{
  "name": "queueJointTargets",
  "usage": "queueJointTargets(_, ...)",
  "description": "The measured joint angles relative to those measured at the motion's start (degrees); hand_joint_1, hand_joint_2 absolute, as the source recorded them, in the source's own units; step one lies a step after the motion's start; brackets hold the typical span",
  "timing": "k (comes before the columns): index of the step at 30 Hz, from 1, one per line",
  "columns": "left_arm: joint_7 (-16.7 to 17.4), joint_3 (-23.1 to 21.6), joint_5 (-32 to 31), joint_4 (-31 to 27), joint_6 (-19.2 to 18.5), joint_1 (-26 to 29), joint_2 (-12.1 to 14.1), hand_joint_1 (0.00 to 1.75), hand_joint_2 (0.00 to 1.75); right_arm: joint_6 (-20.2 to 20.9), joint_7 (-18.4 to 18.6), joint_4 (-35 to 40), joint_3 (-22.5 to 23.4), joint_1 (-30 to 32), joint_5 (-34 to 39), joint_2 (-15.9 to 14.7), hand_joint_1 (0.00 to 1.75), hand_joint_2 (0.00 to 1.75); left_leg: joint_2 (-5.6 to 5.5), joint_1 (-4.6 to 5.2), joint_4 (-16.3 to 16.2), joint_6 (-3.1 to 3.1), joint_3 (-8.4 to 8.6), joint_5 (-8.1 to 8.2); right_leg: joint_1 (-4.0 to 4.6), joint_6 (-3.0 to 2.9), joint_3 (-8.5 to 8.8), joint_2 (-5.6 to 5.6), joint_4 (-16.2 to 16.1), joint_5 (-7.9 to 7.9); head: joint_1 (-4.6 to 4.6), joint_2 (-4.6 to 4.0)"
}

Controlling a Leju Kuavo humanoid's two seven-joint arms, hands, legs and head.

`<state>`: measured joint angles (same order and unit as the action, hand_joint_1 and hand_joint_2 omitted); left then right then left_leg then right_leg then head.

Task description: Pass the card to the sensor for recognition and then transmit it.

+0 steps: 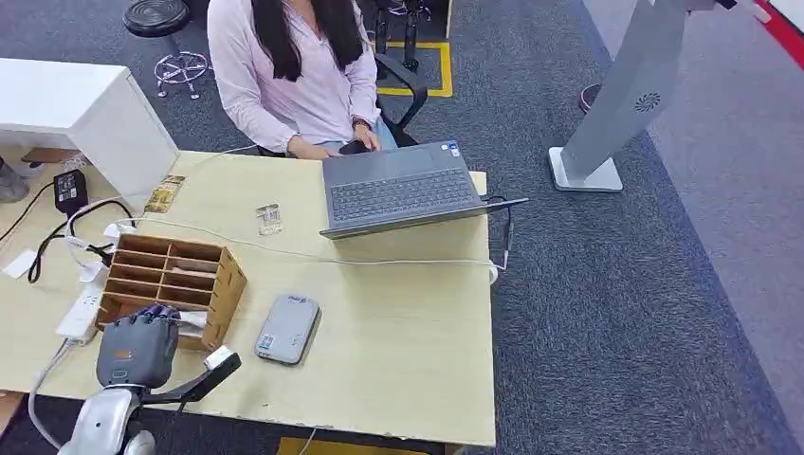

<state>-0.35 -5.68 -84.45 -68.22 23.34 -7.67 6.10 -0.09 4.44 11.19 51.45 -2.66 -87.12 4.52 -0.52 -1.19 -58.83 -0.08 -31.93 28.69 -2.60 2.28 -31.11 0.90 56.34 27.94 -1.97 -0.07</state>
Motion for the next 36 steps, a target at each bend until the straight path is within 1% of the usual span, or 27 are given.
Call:
queueJointTargets(15,-0.81,0.0,0.98,0.79,0.7,-0.67,0.0,1.75,1.75,0.0,0.0,0.0,0.0,-0.01,-0.02,-0.15,0.0,1.75,0.0,0.0,0.0,0.0,0.0,0.0,0.0,0.0,0.0,-0.01,0.0,0.0,0.02,0.0)
queueJointTargets(19,-1.11,0.0,1.51,0.72,0.7,-1.62,0.09,1.75,1.75,-0.02,0.0,0.0,0.0,-0.01,-0.02,-0.2,0.0,1.75,-0.01,0.0,0.0,0.0,0.0,-0.01,0.0,0.0,-0.01,-0.01,0.0,0.0,0.0,0.0)
queueJointTargets(21,-1.73,-0.07,2.21,-0.42,-0.44,-2.4,0.33,1.75,1.75,-0.02,0.0,0.02,0.0,-0.02,-0.04,-0.24,0.0,1.75,-0.01,-0.01,0.0,0.0,0.0,-0.03,0.01,0.0,-0.02,-0.01,0.0,-0.01,0.02,0.0)
queueJointTargets(24,-1.77,-1.03,2.64,-3.41,-4.05,-4.98,0.77,1.75,1.75,-0.13,0.0,0.02,0.0,-0.04,-0.04,-0.28,0.0,1.75,-0.04,-0.01,-0.01,0.03,-0.02,-0.07,0.0,0.01,0.0,-0.07,0.0,-0.02,0.0,0.0)
queueJointTargets(27,-1.68,-2.56,3.1,-6.21,-6.84,-8.12,1.29,1.75,1.75,-0.28,-0.31,0.02,0.0,-0.14,-0.02,-0.28,0.0,1.75,-0.06,0.0,-0.01,0.02,-0.02,-0.08,0.0,0.0,0.03,-0.06,0.01,-0.03,0.0,0.0)
queueJointTargets(30,-1.64,-3.48,3.32,-8.0,-7.63,-9.81,1.68,1.75,1.75,-0.28,-0.42,0.02,0.0,-0.18,-0.02,-0.28,0.0,1.75,-0.02,0.0,-0.01,0.02,0.01,-0.08,0.0,0.0,0.03,0.0,0.01,-0.03,0.02,0.0)
queueJointTargets(36,-1.64,-4.5,3.39,-9.77,-7.91,-10.25,2.21,1.75,1.75,-0.33,-0.5,0.02,0.0,-0.24,-0.02,-0.28,0.0,1.75,-0.02,0.0,-0.01,0.02,0.0,-0.07,0.0,0.0,-0.02,-0.01,0.01,-0.03,0.02,0.0)
